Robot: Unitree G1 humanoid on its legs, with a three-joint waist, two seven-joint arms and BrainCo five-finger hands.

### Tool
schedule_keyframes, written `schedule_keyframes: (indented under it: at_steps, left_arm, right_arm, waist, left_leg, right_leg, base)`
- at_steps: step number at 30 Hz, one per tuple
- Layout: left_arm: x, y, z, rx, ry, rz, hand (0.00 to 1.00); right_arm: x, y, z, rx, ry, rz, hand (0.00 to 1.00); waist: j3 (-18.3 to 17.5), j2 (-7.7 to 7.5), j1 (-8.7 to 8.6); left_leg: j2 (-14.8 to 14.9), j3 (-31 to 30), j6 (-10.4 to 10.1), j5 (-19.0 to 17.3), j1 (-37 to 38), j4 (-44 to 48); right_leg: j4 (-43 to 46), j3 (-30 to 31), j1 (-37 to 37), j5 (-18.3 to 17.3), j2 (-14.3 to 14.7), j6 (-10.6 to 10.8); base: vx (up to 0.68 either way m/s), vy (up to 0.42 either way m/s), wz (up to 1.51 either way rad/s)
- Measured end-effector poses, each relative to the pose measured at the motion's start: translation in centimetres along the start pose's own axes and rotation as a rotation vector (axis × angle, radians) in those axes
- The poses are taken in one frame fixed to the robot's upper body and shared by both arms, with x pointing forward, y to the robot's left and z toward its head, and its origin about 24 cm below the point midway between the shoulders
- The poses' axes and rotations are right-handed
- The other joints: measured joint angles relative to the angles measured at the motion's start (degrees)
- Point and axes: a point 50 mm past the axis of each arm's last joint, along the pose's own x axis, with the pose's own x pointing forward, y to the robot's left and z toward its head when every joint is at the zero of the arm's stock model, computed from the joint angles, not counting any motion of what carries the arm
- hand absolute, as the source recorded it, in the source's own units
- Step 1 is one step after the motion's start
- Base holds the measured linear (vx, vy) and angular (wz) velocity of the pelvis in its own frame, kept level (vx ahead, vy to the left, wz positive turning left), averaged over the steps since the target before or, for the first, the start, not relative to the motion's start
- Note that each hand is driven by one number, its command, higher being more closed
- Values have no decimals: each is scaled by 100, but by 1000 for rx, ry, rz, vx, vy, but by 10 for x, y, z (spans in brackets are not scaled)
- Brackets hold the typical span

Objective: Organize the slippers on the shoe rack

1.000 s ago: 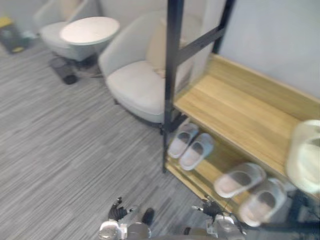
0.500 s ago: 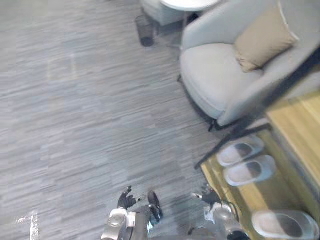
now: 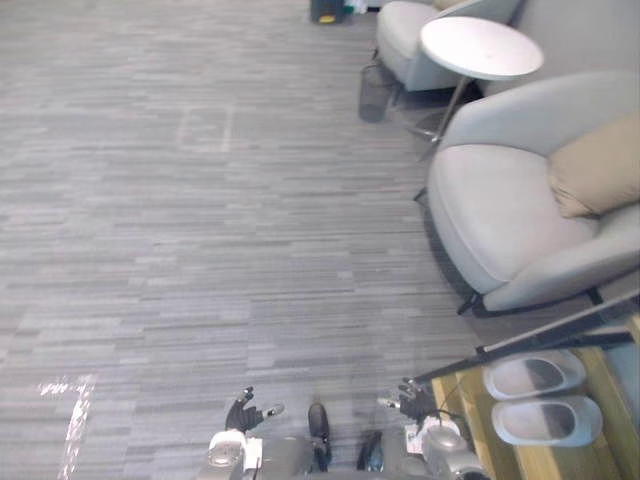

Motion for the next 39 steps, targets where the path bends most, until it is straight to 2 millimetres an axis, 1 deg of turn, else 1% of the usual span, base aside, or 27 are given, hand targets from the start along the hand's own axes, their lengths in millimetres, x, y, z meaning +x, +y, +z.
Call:
schedule_keyframes:
  at_steps: [4, 5, 6, 7, 8, 9, 10, 11, 13, 15, 16, 17, 18, 19, 20, 21, 23, 24, 25, 27, 31, 33, 34, 36, 37, 38, 39]
  left_arm:
    - [-3, 0, -9, -13, 24, 15, 0]
    - [-5, 1, -13, -38, 34, 24, 0]
    - [-6, 2, -15, -67, 40, 37, 0]
    - [-6, 2, -14, -76, 39, 40, 0]
    - [-5, 2, -12, -126, 34, 53, 0]
    - [-5, 4, -9, -155, 18, 66, 0]
    - [-5, 5, -7, -159, 11, 68, 0]
    - [-4, 5, -2, -165, -6, 69, 0]
    - [-1, 6, 8, -178, -36, 72, 0]
    - [2, 9, 18, -181, -65, 74, 0]
    - [2, 9, 19, -180, -71, 73, 0]
    - [3, 7, 21, -189, -74, 70, 0]
    - [6, 12, 29, -181, -96, 81, 0]
    - [7, 17, 32, -176, -103, 94, 0]
    - [7, 19, 32, -193, -104, 95, 0]
    - [7, 22, 29, -213, -89, 112, 0]
    - [5, 25, 16, -197, -43, 121, 0]
    - [4, 26, 11, -187, -25, 123, 0]
    - [3, 26, 10, -186, -21, 125, 0]
    - [1, 25, 2, -179, -3, 122, 0]
    - [-2, 20, -4, -190, 14, 114, 0]
    - [0, 15, 1, -178, 0, 96, 0]
    - [1, 11, 4, -177, -8, 84, 0]
    - [-2, 8, -4, -184, 14, 81, 0]
    - [-3, 9, -7, -184, 22, 84, 0]
    - [-5, 7, -13, -194, 40, 84, 0]
    - [-6, 3, -15, -200, 49, 76, 0]
  right_arm:
    - [-3, 2, -7, 7, 19, 4, 0]
    - [-3, 1, -9, 6, 24, 3, 0]
    - [-4, 4, -11, 8, 30, 10, 0]
    - [-4, 5, -10, 8, 29, 12, 0]
    - [-3, 9, -9, -8, 27, 29, 0]
    - [-4, 12, -9, -19, 22, 44, 0]
    - [-3, 16, -7, -19, 14, 52, 0]
    - [-2, 18, -3, -10, 2, 55, 0]
    - [2, 16, 9, -6, -27, 47, 0]
    - [4, 15, 15, -1, -43, 43, 0]
    - [4, 13, 15, 1, -43, 37, 0]
    - [5, 12, 16, 2, -44, 30, 0]
    - [6, 17, 20, 0, -54, 44, 0]
    - [7, 22, 27, 2, -71, 56, 0]
    - [7, 23, 28, 2, -76, 58, 0]
    - [7, 23, 27, 2, -72, 59, 0]
    - [7, 24, 25, 1, -69, 66, 0]
    - [6, 24, 23, -9, -64, 67, 0]
    - [5, 24, 21, -11, -60, 67, 0]
    - [2, 22, 10, -9, -30, 68, 0]
    - [1, 18, 6, -15, -21, 63, 0]
    - [2, 16, 10, -18, -35, 58, 0]
    - [2, 16, 11, -20, -36, 56, 0]
    - [2, 16, 8, -20, -27, 58, 0]
    - [1, 16, 6, -18, -23, 59, 0]
    - [1, 13, 7, -22, -24, 55, 0]
    - [1, 11, 6, -25, -19, 52, 0]
  waist:
    - [-64, 47, 3]
    - [-147, 137, -2]
    - [-185, 194, 63]
    - [-180, 202, 61]
    - [-165, 226, 69]
    - [-136, 216, 141]
    - [-111, 195, 182]
    - [-74, 159, 266]
    - [-38, 123, 318]
    - [119, 20, 369]
    - [124, 26, 383]
    - [152, -18, 392]
    - [195, -196, 370]
    - [228, -265, 406]
    - [229, -277, 417]
    - [232, -275, 417]
    - [241, -269, 408]
    - [240, -260, 365]
    - [232, -255, 357]
    - [254, -212, 324]
    - [307, -114, 126]
    - [321, -80, 31]
    - [306, -107, 25]
    - [257, -188, 21]
    - [231, -210, 19]
    - [117, -83, 4]
    - [8, 40, 20]
  left_leg:
    - [-1, -358, -102, -273, 113, 145]
    - [147, -381, -339, -587, 36, 523]
    - [347, -141, -664, -702, -337, 1432]
    - [390, -54, -665, -702, -447, 1718]
    - [699, 433, -864, -577, -886, 3035]
    - [1118, 915, -1059, -161, -1204, 4182]
    - [1269, 1075, -975, -164, -1303, 4555]
    - [1589, 1278, -705, -490, -1533, 4983]
    - [1778, 1293, -718, -741, -2052, 4369]
    - [1696, 1287, -637, -572, -2259, 3088]
    - [1544, 1193, -679, 137, -2259, 1563]
    - [1425, 1184, -360, 730, -2184, 1331]
    - [1241, 1190, -334, 690, -2177, 1254]
    - [1197, 1096, -309, 438, -2297, 1508]
    - [1197, 1091, -250, 336, -2316, 1658]
    - [1196, 1031, -192, -115, -2169, 2044]
    - [1147, 1075, -245, -549, -1486, 1950]
    - [1124, 1092, -246, -629, -1174, 1829]
    - [1109, 1096, -238, -654, -1055, 1760]
    - [986, 1031, -214, -683, -127, 1004]
    - [1029, 787, -216, -686, 740, 334]
    - [1107, 625, -221, -683, 1041, 39]
    - [1094, 566, -416, -771, 1313, -124]
    - [1064, 379, -755, -1068, 1713, -119]
    - [1058, 307, -779, -1137, 1822, -91]
    - [1203, 17, -837, -1243, 1896, 169]
    - [1336, -159, -842, -1235, 1678, 631]
  right_leg:
    - [-537, -149, 221, 226, 298, -289]
    - [-851, -217, 435, 327, 457, -335]
    - [-1168, -270, 662, 324, 614, -392]
    - [-1224, -279, 720, 322, 634, -391]
    - [-1495, -353, 1114, 374, 760, -346]
    - [-1844, -328, 1618, 379, 834, -357]
    - [-1973, -309, 1790, 376, 843, -354]
    - [-2217, -229, 2134, 363, 842, -371]
    - [-2323, -135, 2268, 349, 663, -346]
    - [-2307, -172, 2453, 242, 386, -179]
    - [-2274, -219, 2600, 107, 286, 31]
    - [-2269, -207, 2704, 11, 216, 165]
    - [-2270, -237, 2673, 62, 85, 129]
    - [-2235, -149, 2622, 374, 124, 102]
    - [-2220, -141, 2660, 498, 115, 233]
    - [-1722, -3, 2750, 717, 14, 538]
    - [675, 404, 2029, 878, -338, 797]
    - [1748, 473, 1629, 867, -427, 791]
    - [2086, 464, 1499, 861, -445, 782]
    - [3208, 90, 571, 578, -456, 336]
    - [1921, -386, -178, 10, -36, 60]
    - [-192, -322, -536, 385, 310, 74]
    - [-1654, -113, -642, 1048, 398, 205]
    - [-2052, 318, -704, 1370, 392, 150]
    - [-1959, 453, -703, 1601, 393, 51]
    - [-1335, 591, -770, 1962, 446, -66]
    - [-1040, 575, -823, 1792, 501, -236]
  base:
    - [281, -118, 61]
    - [409, -70, 28]
    - [409, -70, 27]
    - [393, -79, 15]
    - [386, -79, 4]
    - [476, -76, -4]
    - [515, 2, -26]
    - [429, 39, -31]
    - [461, 129, -37]
    - [451, 217, -6]
    - [506, 250, 19]
    - [610, 276, 44]
    - [490, 211, 49]
    - [376, 151, 44]
    - [522, 228, 29]
    - [643, 308, 10]
    - [561, 293, -6]
    - [372, 170, -3]
    - [472, 166, 6]
    - [474, 106, 11]
    - [481, 5, 39]
    - [623, -141, 64]
    - [539, -167, 61]
    - [563, -242, 60]
    - [669, -330, 74]
    - [528, -275, 72]
    - [810, -389, 78]
